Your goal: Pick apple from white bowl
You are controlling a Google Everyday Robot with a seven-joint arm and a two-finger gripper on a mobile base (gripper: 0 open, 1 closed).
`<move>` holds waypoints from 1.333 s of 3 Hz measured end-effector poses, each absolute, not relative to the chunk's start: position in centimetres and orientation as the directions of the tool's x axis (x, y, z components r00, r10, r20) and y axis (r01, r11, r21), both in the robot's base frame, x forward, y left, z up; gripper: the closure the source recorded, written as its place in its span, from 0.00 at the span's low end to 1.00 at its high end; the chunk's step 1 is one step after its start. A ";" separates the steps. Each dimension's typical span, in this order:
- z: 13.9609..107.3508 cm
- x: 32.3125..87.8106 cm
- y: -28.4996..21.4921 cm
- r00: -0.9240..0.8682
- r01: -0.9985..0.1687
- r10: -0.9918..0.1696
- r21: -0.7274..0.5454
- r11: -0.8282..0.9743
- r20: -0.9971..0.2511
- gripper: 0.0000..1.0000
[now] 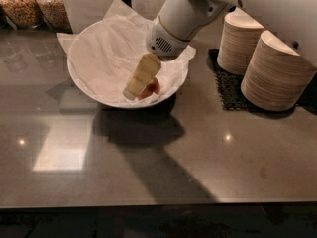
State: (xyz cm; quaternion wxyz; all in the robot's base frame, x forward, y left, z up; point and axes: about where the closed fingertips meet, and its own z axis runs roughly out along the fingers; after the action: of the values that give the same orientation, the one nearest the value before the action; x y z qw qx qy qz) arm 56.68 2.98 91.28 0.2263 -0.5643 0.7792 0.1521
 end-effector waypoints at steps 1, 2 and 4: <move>91.2 56.7 2.9 -0.266 -0.946 -0.806 -0.019 0.325 -0.528 0.00; 91.3 57.5 2.7 -0.306 -0.911 -0.780 -0.071 0.407 -0.547 0.00; 91.6 58.8 2.8 -0.337 -0.880 -0.744 -0.088 0.467 -0.578 0.00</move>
Offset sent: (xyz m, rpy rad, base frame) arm 0.0273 -0.0161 0.0073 0.0149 -0.2179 -0.3461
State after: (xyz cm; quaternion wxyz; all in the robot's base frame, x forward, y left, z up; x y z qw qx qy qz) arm 58.77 2.80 91.63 0.2823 -0.5019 0.8086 0.1205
